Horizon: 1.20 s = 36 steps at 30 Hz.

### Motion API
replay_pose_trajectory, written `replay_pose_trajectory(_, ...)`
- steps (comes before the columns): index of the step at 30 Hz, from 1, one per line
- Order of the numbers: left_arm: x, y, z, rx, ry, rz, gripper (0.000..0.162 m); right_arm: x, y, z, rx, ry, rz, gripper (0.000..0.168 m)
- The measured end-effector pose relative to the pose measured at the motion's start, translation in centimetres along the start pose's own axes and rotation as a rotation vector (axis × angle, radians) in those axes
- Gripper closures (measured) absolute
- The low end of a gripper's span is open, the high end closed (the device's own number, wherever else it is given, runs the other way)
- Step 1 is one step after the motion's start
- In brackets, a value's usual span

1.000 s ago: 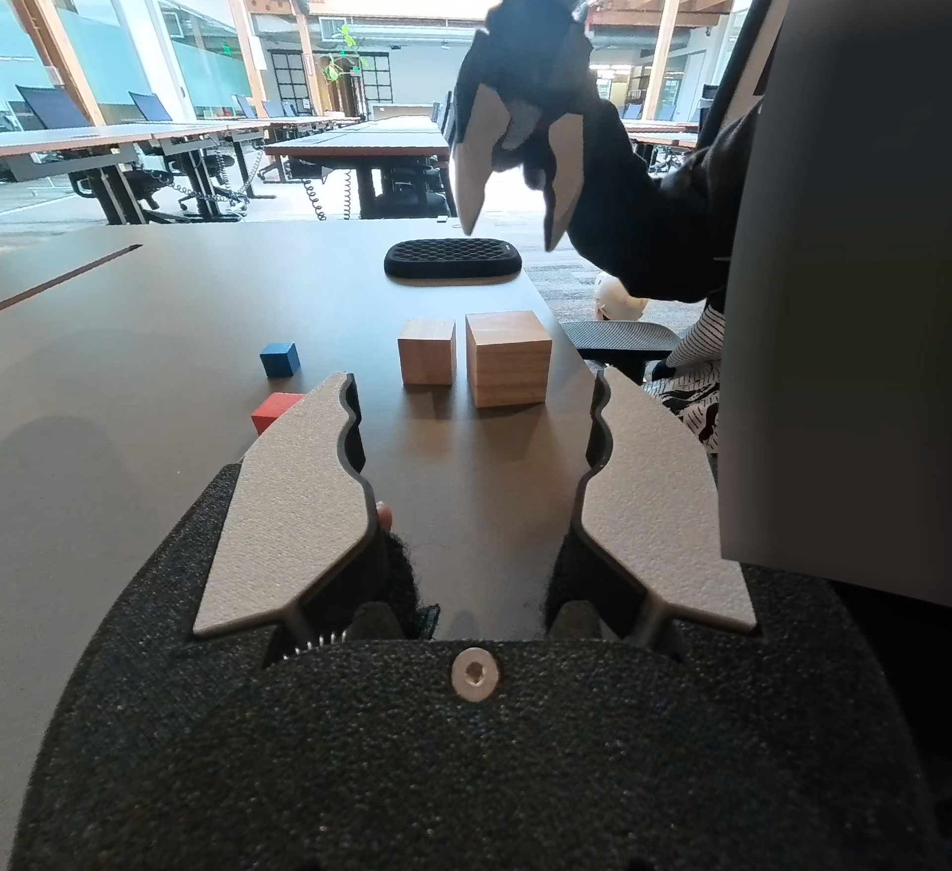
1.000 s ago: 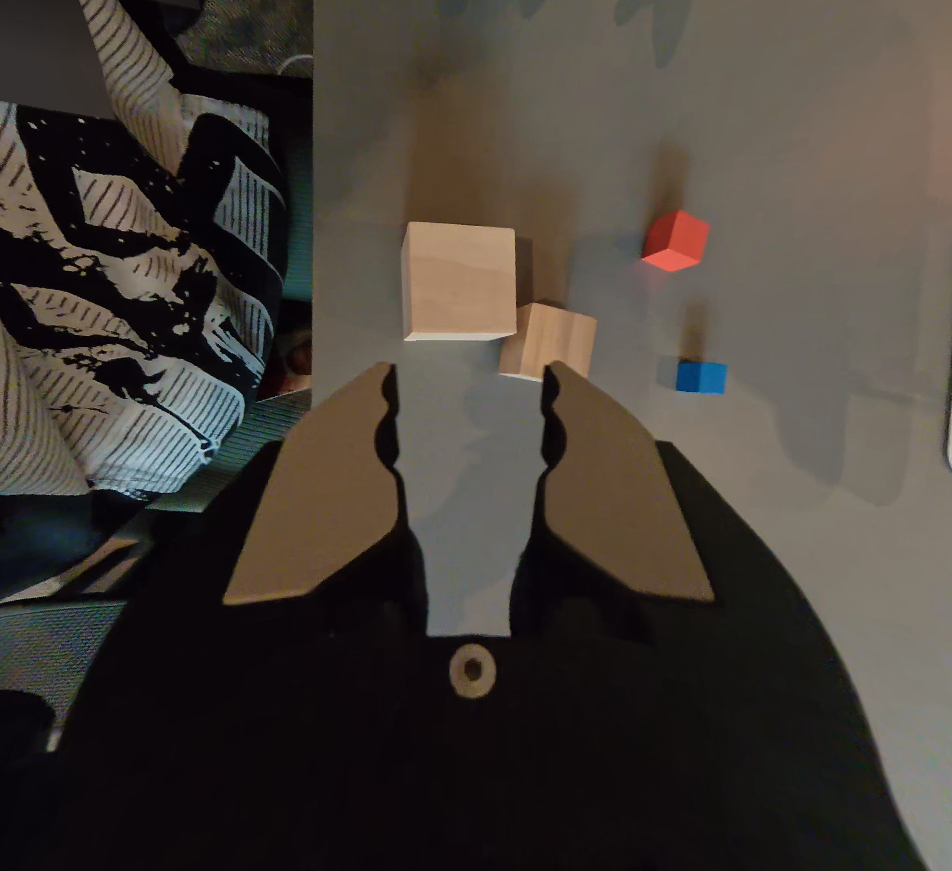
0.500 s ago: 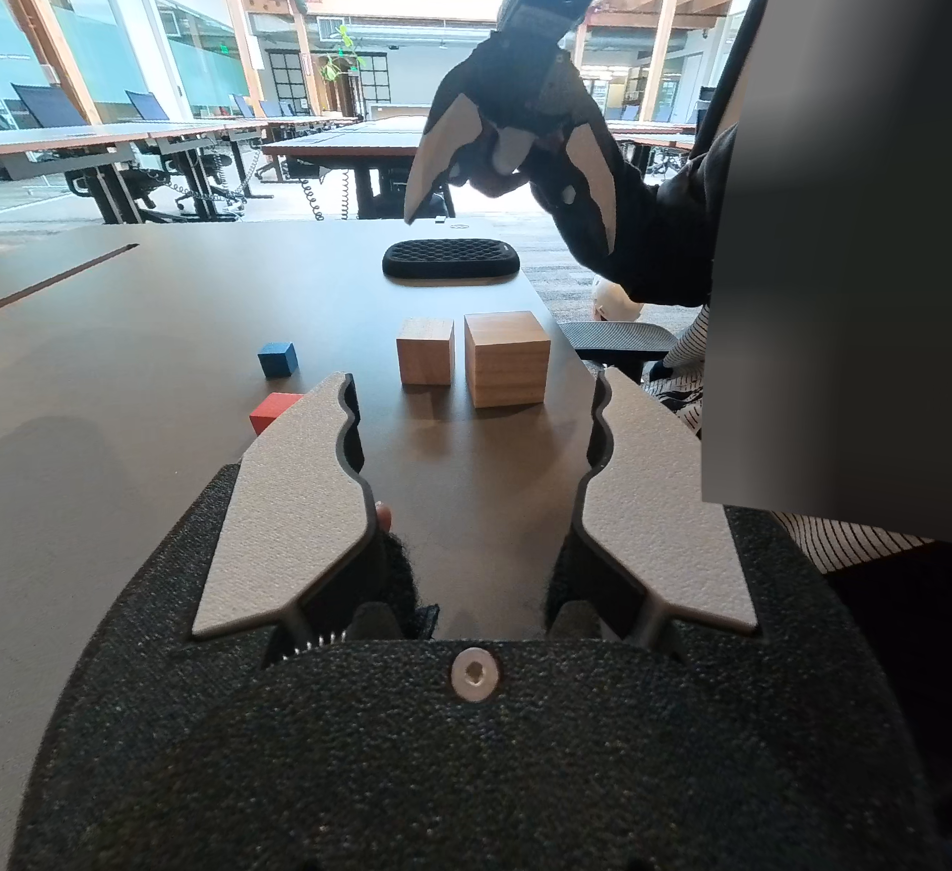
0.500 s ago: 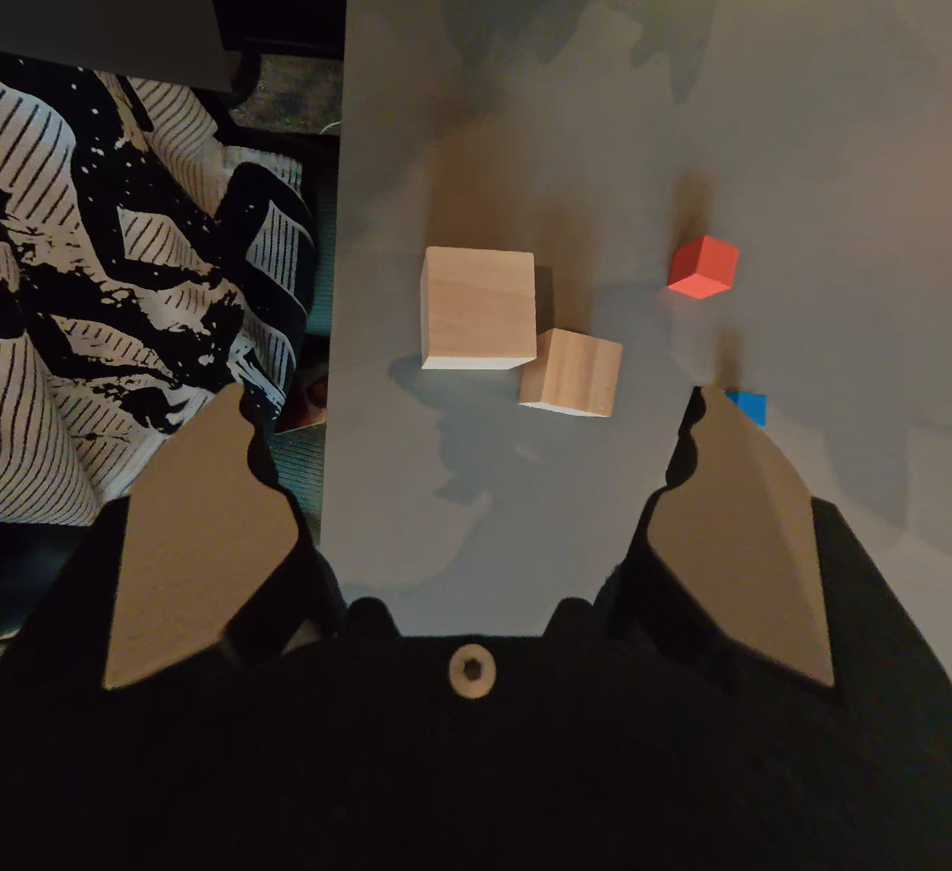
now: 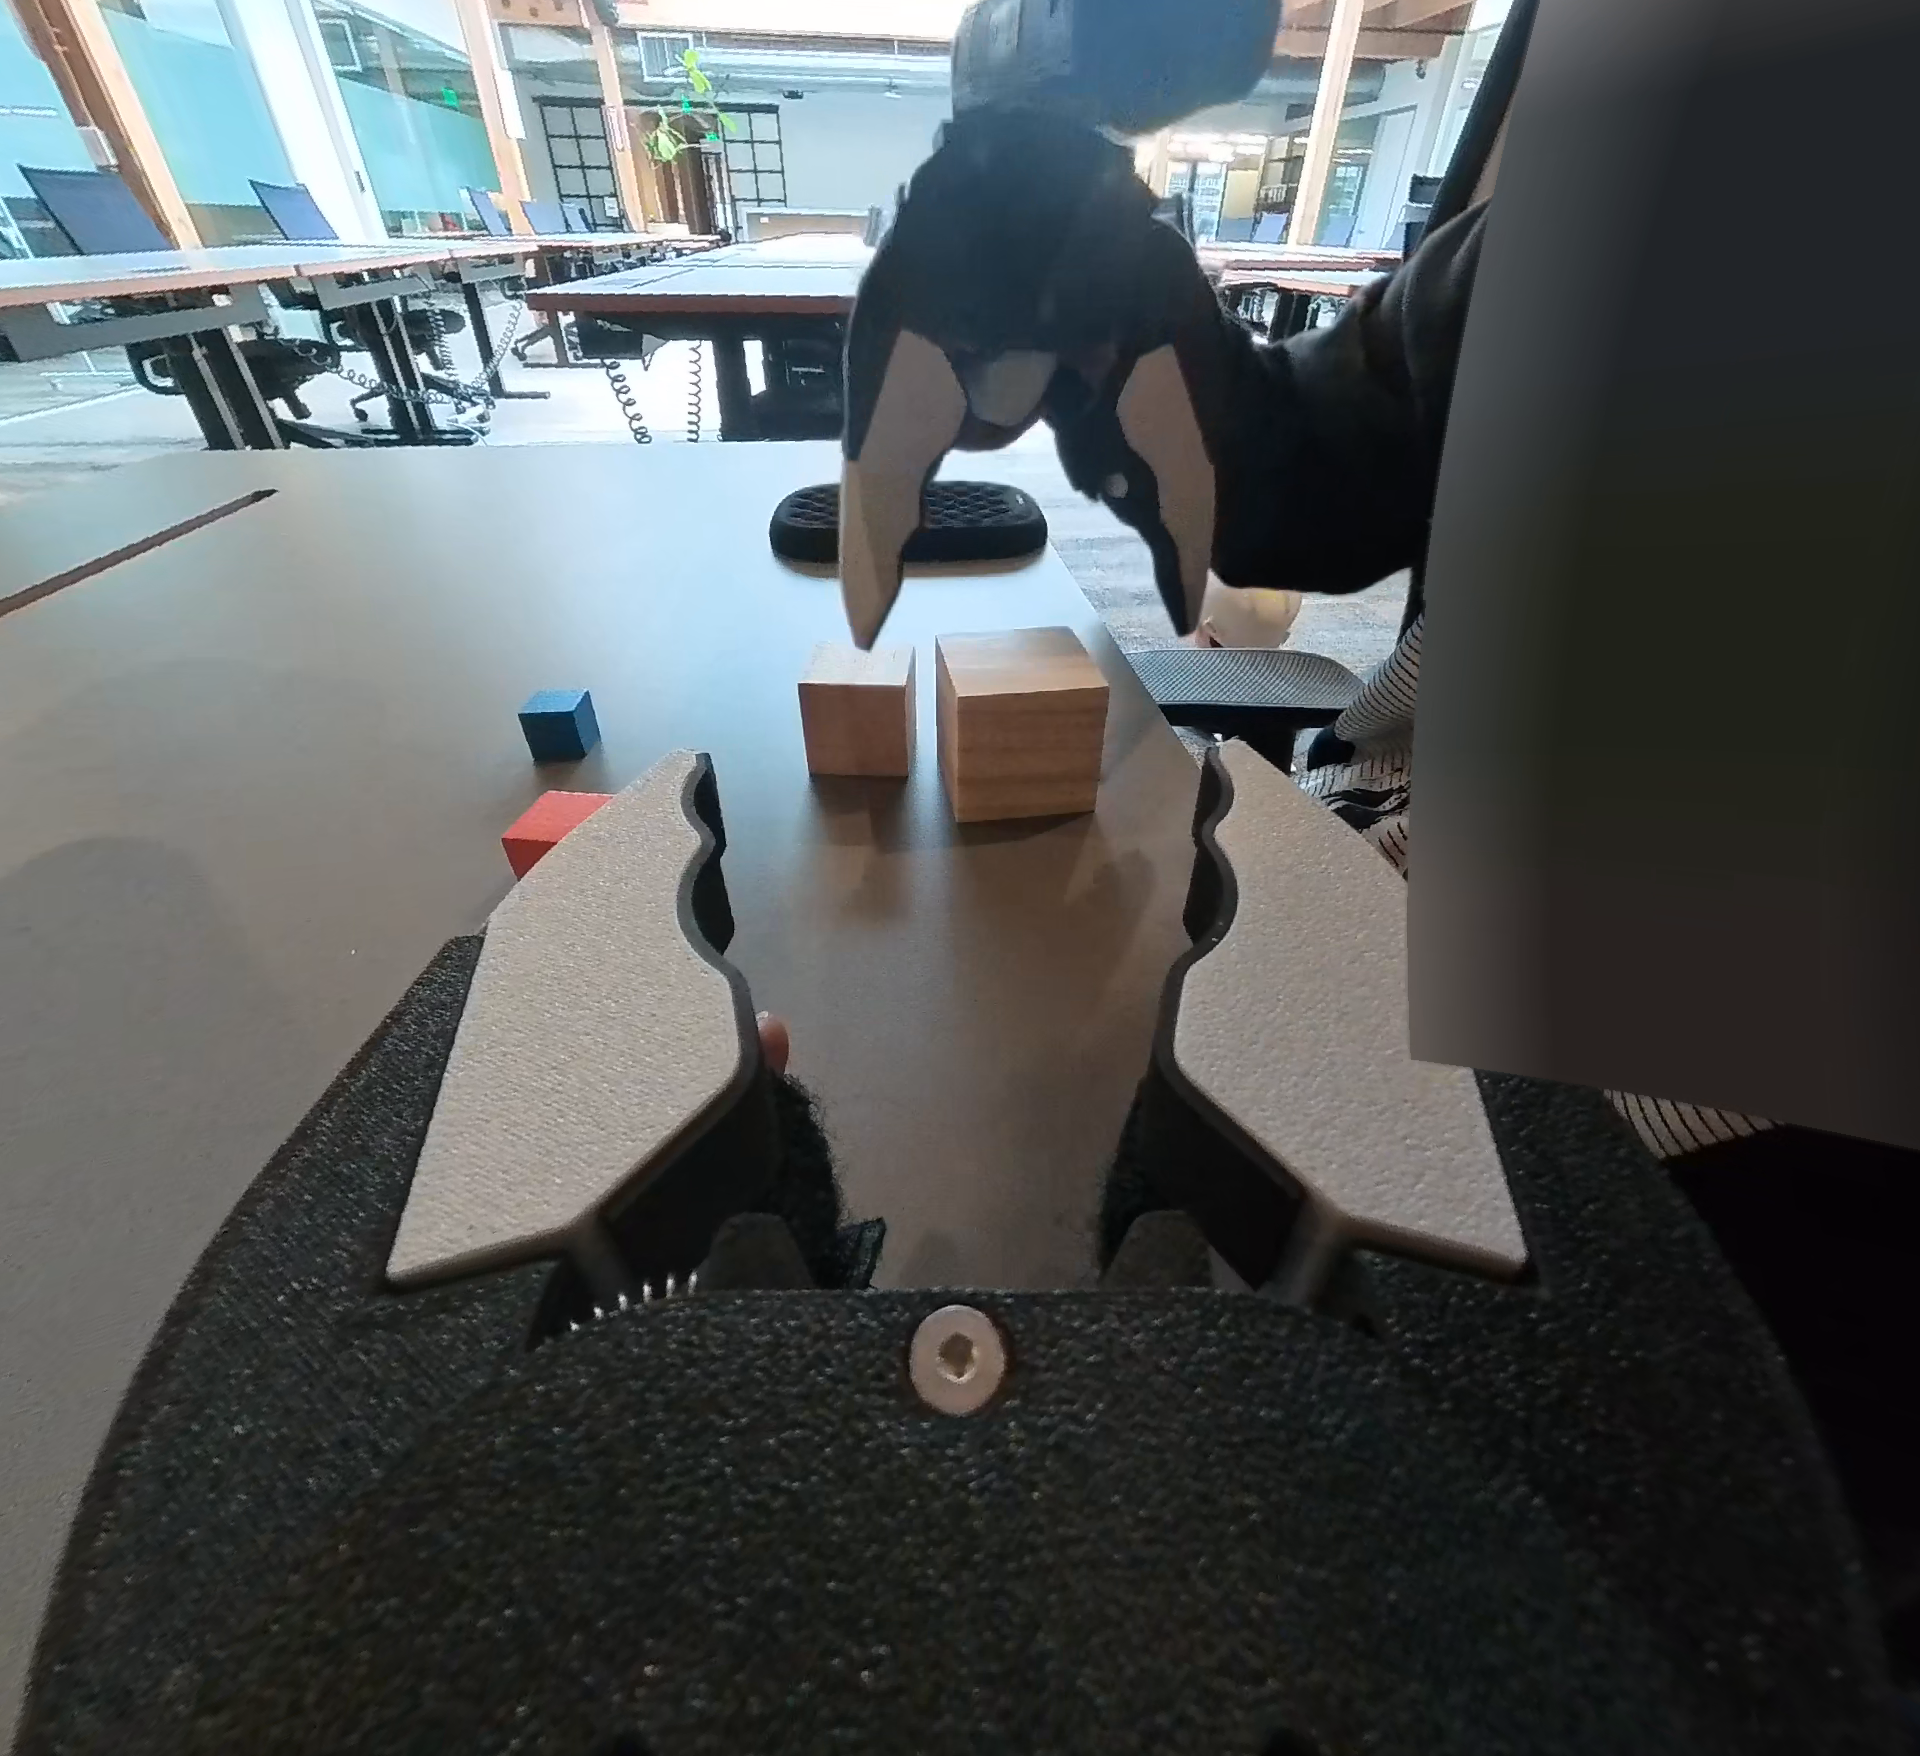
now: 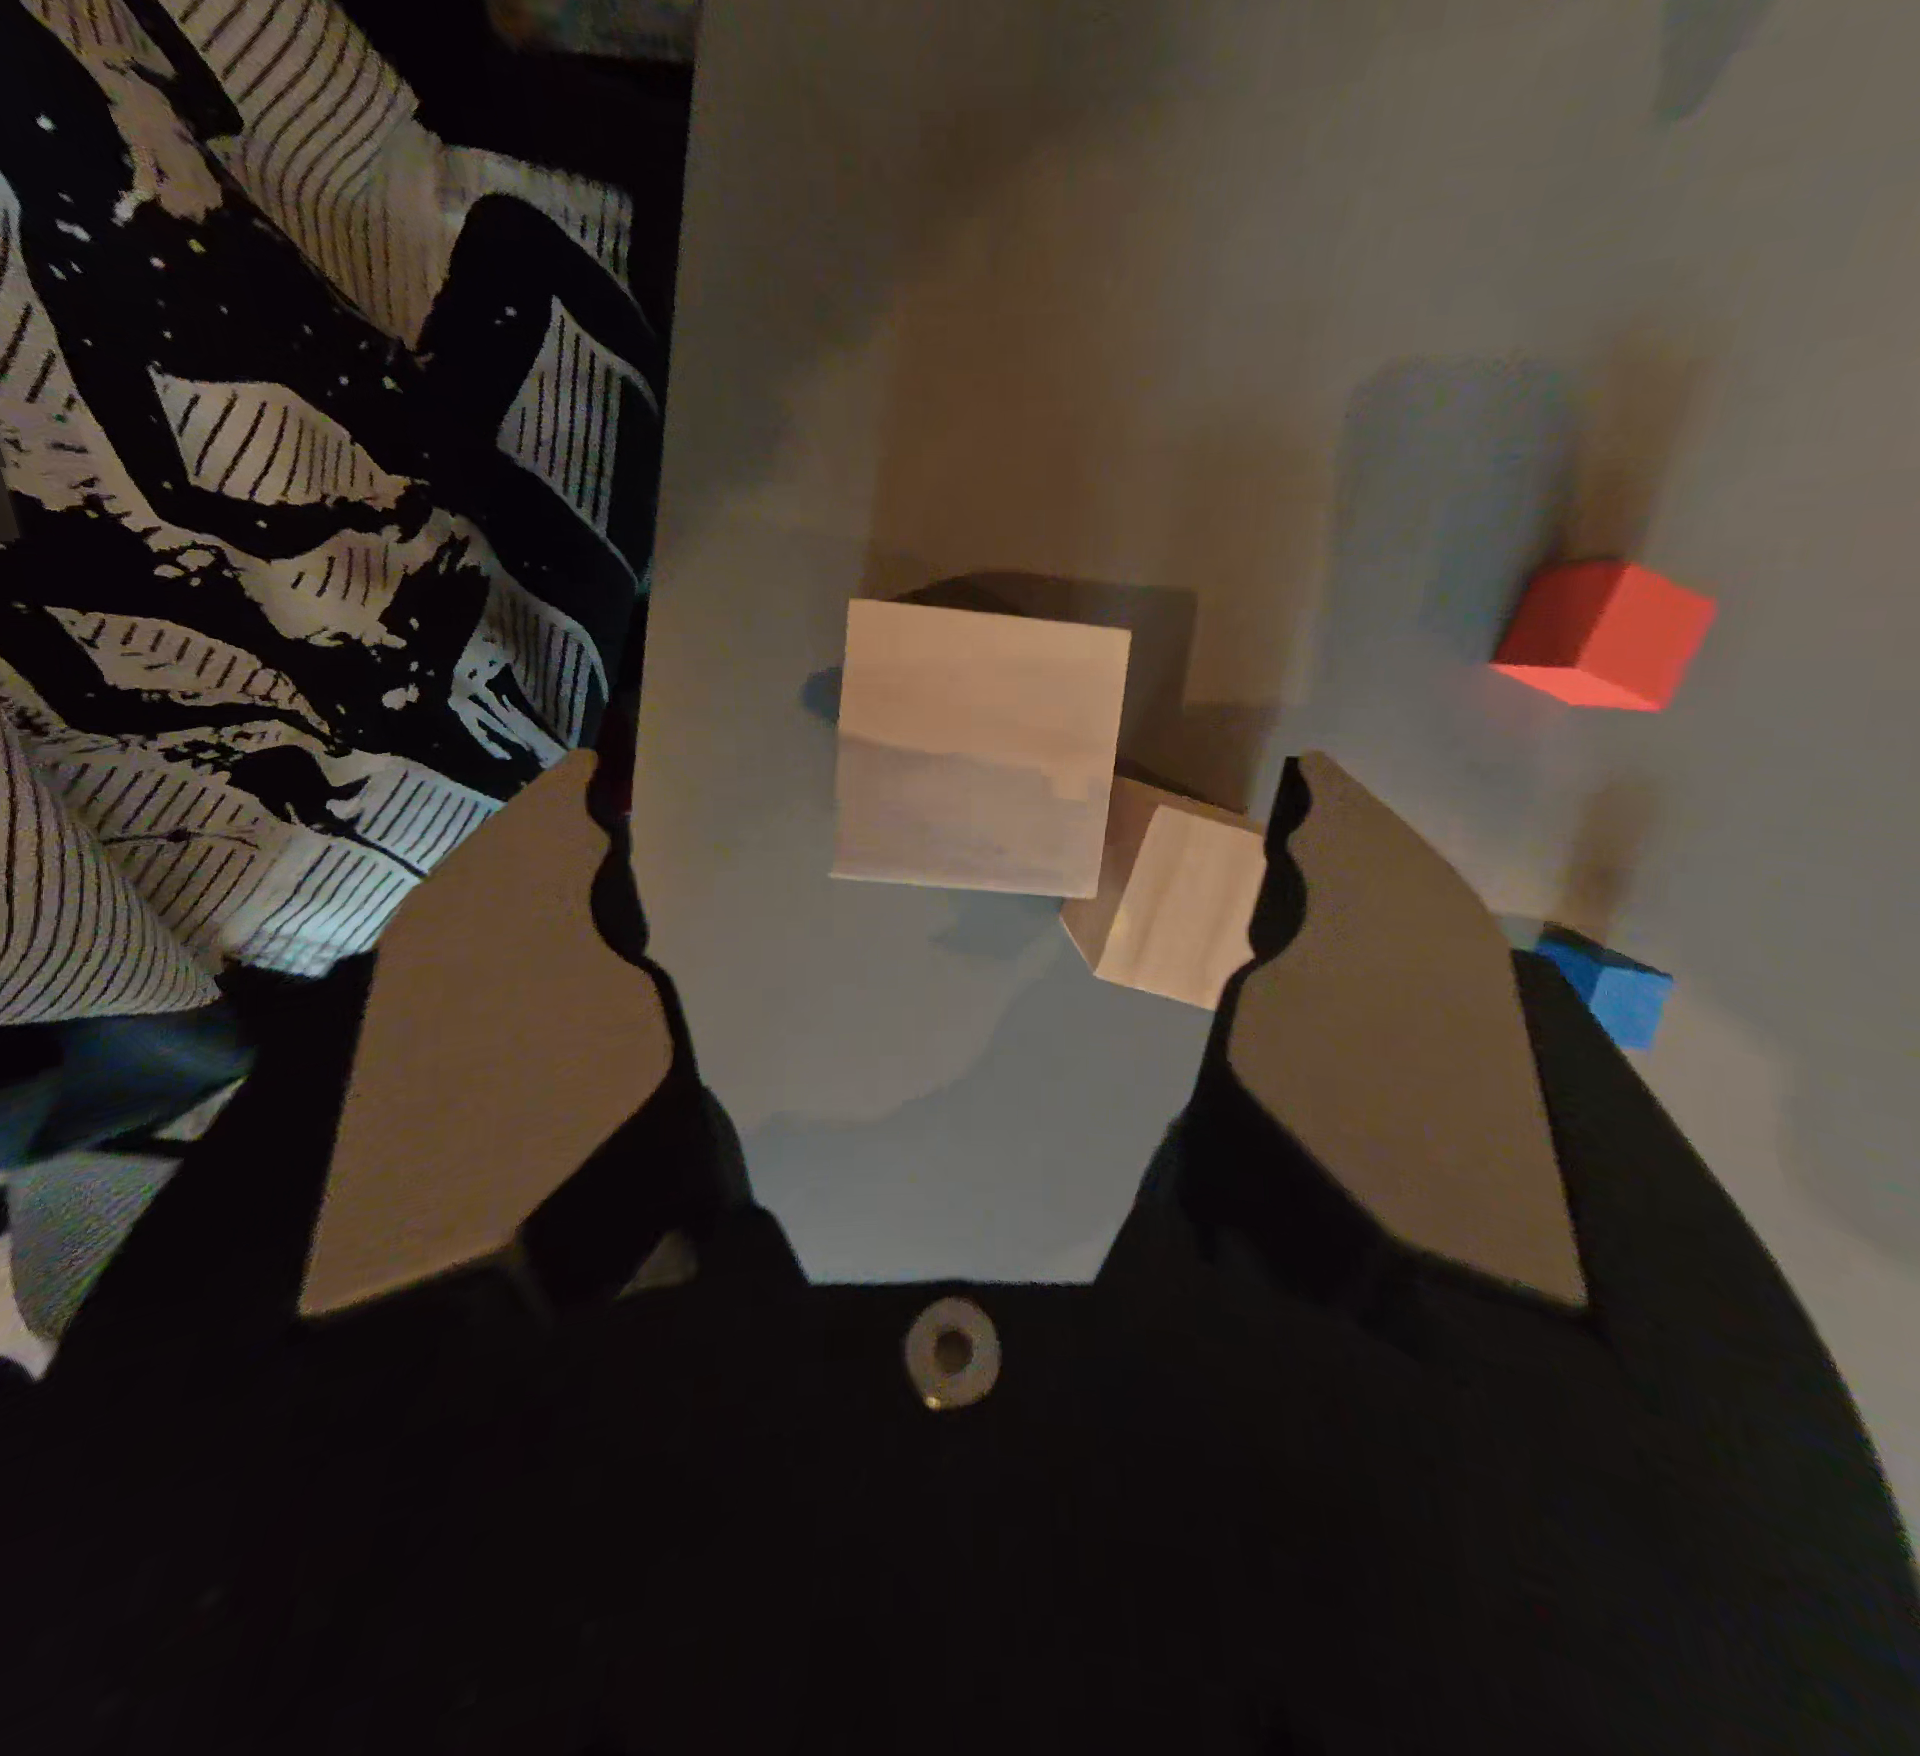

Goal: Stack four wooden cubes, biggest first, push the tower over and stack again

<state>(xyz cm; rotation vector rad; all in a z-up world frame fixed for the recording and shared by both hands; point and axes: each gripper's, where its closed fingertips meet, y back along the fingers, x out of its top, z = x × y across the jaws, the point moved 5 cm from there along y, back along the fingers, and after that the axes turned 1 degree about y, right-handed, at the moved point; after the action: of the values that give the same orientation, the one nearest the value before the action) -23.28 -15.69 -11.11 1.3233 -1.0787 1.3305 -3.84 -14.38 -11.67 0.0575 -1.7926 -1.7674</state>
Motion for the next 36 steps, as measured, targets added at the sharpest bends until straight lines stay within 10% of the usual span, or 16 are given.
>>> replay_pose_trajectory(11,0.0,0.0,0.0,0.000,0.002,-0.002,0.076,0.3,-2.2,0.6,0.005,-0.013,-0.105,0.109)
replay_pose_trajectory(22,0.0,0.0,0.0,0.002,0.006,-0.002,0.076,-1.1,3.1,2.3,-0.060,-0.056,-0.048,0.110)
replay_pose_trajectory(36,0.0,0.0,-0.1,0.006,0.010,0.001,0.076,-13.6,7.1,10.7,-0.083,0.105,-0.182,0.110)
